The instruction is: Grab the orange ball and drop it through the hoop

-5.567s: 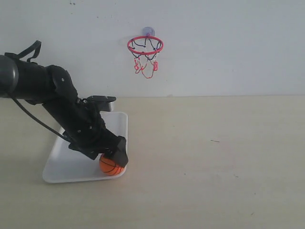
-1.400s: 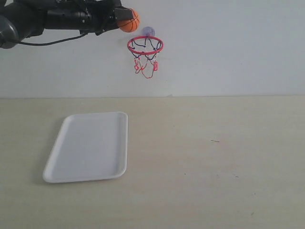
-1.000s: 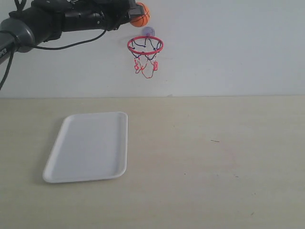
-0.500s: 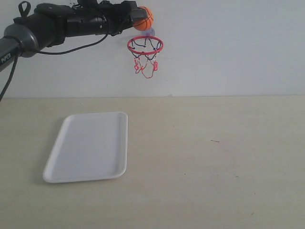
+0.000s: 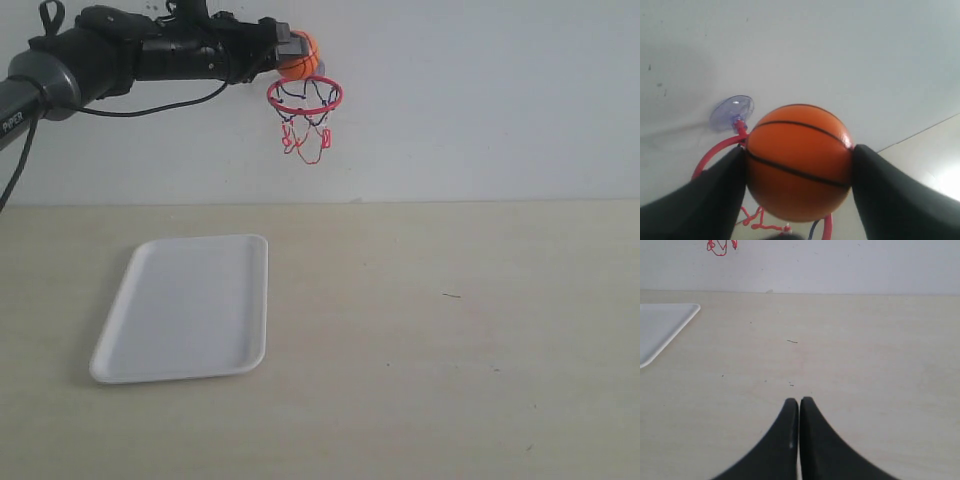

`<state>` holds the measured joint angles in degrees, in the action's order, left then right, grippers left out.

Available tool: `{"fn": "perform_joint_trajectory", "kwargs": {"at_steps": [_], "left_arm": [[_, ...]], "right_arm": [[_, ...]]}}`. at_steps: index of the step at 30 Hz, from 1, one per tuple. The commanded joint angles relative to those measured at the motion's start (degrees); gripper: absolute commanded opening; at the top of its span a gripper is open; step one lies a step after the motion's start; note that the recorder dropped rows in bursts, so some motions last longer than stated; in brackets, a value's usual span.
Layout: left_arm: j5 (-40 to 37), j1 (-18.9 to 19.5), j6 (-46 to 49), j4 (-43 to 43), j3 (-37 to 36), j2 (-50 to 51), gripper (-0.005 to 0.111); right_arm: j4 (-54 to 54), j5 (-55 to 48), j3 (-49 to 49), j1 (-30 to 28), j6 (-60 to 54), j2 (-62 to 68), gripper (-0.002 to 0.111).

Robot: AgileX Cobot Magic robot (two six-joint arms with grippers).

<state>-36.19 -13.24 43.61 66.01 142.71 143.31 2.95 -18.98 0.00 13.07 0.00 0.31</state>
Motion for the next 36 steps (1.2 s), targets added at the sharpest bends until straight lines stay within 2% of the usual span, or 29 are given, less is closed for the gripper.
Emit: {"fn": "perform_joint_trajectory", "kwargs": {"at_steps": [1, 6, 9, 13, 15, 17, 18, 19, 20, 21, 27, 32, 34, 36], "left_arm": [[-0.3, 0.0, -0.5, -0.7, 0.2, -0.1, 0.06], [-0.3, 0.0, -0.5, -0.8, 0.2, -0.1, 0.061], [0.0, 0.3, -0.5, -1.7, 0.2, -0.1, 0.071], [0.0, 0.3, -0.5, -2.0, 0.2, -0.1, 0.072], [0.3, 0.3, -0.5, -2.0, 0.2, -0.1, 0.068], [0.5, 0.3, -0.5, -2.0, 0.2, -0.1, 0.053], [0.6, 0.3, 0.0, -2.0, 0.2, -0.1, 0.038], [0.3, 0.7, -0.1, -2.0, 0.2, -0.1, 0.028], [-0.2, 1.3, -0.1, -2.2, 0.2, -0.4, 0.009], [-1.1, 1.8, -0.1, -2.5, 0.2, -0.8, 0.004], [-9.9, 5.8, -2.7, -11.1, 0.2, -4.5, 0.004], [-25.0, 8.2, -6.9, -23.1, 0.2, -8.1, 0.004], [-33.0, 9.0, -7.5, -24.5, 0.2, -9.2, 0.004], [-33.8, 9.9, -8.4, -21.7, -0.5, -10.1, 0.004]], "right_arm": [[-0.4, 0.3, 0.0, 0.2, 0.0, -0.3, 0.0], [-0.4, 0.3, 0.0, 0.2, 0.0, -0.3, 0.0], [-0.4, 0.3, 0.0, 0.2, 0.0, -0.3, 0.0], [-0.4, 0.3, 0.0, 0.2, 0.0, -0.3, 0.0], [-0.4, 0.3, 0.0, 0.2, 0.0, -0.3, 0.0], [-0.4, 0.3, 0.0, 0.2, 0.0, -0.3, 0.0], [-0.4, 0.3, 0.0, 0.2, 0.0, -0.3, 0.0], [-0.4, 0.3, 0.0, 0.2, 0.0, -0.3, 0.0], [-0.4, 0.3, 0.0, 0.2, 0.0, -0.3, 0.0], [-0.4, 0.3, 0.0, 0.2, 0.0, -0.3, 0.0], [-0.4, 0.3, 0.0, 0.2, 0.0, -0.3, 0.0], [-0.4, 0.3, 0.0, 0.2, 0.0, -0.3, 0.0], [-0.4, 0.3, 0.0, 0.2, 0.0, -0.3, 0.0], [-0.4, 0.3, 0.0, 0.2, 0.0, -0.3, 0.0]]}}
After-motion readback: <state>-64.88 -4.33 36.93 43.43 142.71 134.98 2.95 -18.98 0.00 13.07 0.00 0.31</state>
